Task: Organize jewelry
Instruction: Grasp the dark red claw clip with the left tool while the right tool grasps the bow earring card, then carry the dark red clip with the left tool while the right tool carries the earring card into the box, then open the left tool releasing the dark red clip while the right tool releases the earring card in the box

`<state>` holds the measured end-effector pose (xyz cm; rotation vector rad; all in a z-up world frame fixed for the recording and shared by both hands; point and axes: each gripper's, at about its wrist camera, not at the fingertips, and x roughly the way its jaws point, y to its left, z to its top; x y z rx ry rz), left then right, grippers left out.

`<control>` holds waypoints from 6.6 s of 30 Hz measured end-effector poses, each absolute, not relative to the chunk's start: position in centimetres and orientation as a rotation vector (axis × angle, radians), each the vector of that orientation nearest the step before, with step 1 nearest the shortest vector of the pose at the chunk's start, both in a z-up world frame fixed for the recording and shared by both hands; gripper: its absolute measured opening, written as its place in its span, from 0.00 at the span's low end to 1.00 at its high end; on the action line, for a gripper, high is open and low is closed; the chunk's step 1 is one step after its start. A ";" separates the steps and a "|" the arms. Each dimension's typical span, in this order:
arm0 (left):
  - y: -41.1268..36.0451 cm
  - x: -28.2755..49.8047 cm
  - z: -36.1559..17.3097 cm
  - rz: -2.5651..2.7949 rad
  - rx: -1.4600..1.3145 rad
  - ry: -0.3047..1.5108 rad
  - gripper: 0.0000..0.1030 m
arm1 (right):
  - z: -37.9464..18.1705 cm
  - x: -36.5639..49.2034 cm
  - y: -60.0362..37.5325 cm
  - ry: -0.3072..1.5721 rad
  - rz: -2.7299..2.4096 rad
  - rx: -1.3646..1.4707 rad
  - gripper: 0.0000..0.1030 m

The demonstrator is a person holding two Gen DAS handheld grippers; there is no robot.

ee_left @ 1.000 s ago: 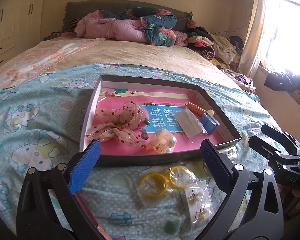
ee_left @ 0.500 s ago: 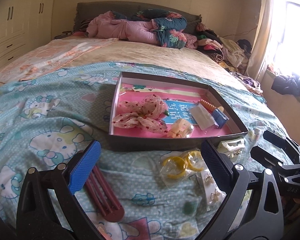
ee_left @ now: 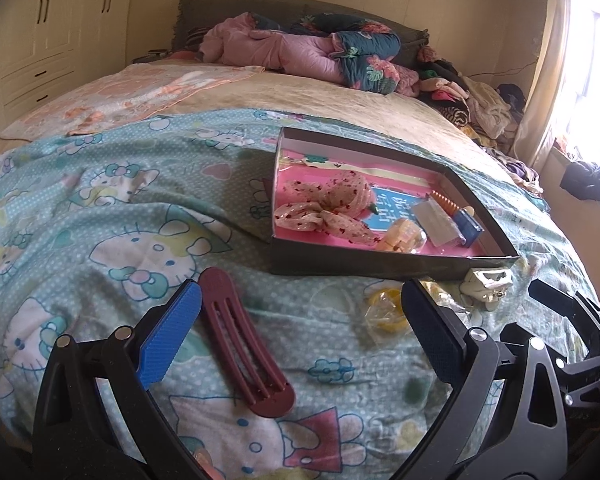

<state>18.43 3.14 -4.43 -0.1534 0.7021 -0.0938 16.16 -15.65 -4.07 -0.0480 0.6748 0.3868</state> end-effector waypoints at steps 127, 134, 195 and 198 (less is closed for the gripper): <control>-6.5 21.7 -2.6 -0.344 -0.097 0.765 0.19 | -3.4 19.3 -23.0 0.678 0.273 -0.039 0.47; -7.1 24.0 -2.3 -0.353 -0.099 0.766 0.19 | -3.1 21.7 -23.3 0.676 0.257 -0.052 0.47; -7.7 32.2 -6.7 -0.327 -0.110 0.862 0.20 | -6.0 33.4 -23.2 0.786 0.244 -0.024 0.61; -7.6 31.9 -6.8 -0.332 -0.111 0.860 0.25 | -5.4 32.2 -23.4 0.756 0.222 -0.033 0.70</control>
